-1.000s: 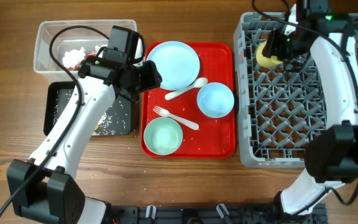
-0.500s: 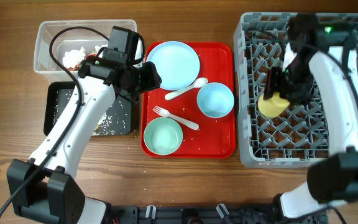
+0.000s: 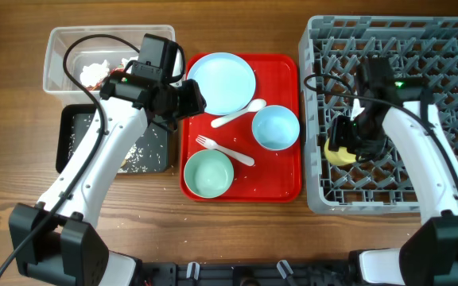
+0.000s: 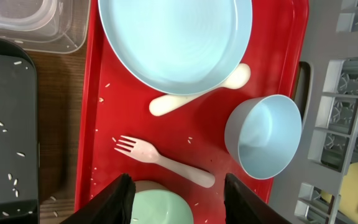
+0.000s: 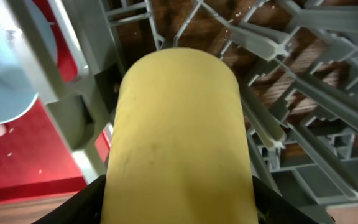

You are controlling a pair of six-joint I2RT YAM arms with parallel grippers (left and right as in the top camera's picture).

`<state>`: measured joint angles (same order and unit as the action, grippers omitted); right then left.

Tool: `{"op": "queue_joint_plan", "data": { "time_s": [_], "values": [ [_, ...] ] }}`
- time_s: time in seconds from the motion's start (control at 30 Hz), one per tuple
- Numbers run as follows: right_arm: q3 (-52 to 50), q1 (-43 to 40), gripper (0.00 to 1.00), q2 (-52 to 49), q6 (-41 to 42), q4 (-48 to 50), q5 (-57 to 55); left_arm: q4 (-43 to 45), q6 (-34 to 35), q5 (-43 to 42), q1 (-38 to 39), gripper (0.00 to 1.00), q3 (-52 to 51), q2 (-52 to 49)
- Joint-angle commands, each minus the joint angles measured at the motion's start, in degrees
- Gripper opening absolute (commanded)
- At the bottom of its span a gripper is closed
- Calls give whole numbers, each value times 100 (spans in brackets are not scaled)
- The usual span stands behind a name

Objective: Sort waste into correct bins and load items into the dishwasher rack
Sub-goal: 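Lower the yellow cup into the dishwasher rack with the right gripper and release, then move the right gripper to the light-blue plate on the red tray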

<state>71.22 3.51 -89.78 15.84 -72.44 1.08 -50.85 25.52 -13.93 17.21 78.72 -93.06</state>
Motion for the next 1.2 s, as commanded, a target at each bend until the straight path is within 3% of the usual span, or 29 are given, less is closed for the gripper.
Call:
{"op": "queue_joint_plan", "data": {
  "time_s": [0.0, 0.07, 0.1, 0.43, 0.57, 0.87, 1.03, 1.17],
  "values": [
    [-251, 7, 56, 0, 72, 157, 87, -4, -133, 57, 22, 48, 26, 37],
    [-254, 7, 81, 0, 70, 192, 87, -4, -133, 55, 22, 47, 26, 37],
    [-212, 7, 86, 0, 74, 177, 107, -4, -133, 55, 22, 48, 26, 37],
    [1665, 9, 87, 42, -87, -597, 251, -4, -133, 55, 22, 48, 26, 37],
    [1683, 160, 83, 15, -151, -490, 634, -2, -133, 55, 22, 48, 26, 37],
    [1604, 1469, 73, -337, 297, 485, 553, -13, -129, 229, 20, 47, 26, 37],
    [1469, 1836, 64, -754, 1333, 315, 151, -28, -109, 522, 4, 48, 26, 37],
    [966, 2197, 48, -796, 2594, 511, -586, -31, -109, 745, 4, 49, 26, 37]
  ]
}}
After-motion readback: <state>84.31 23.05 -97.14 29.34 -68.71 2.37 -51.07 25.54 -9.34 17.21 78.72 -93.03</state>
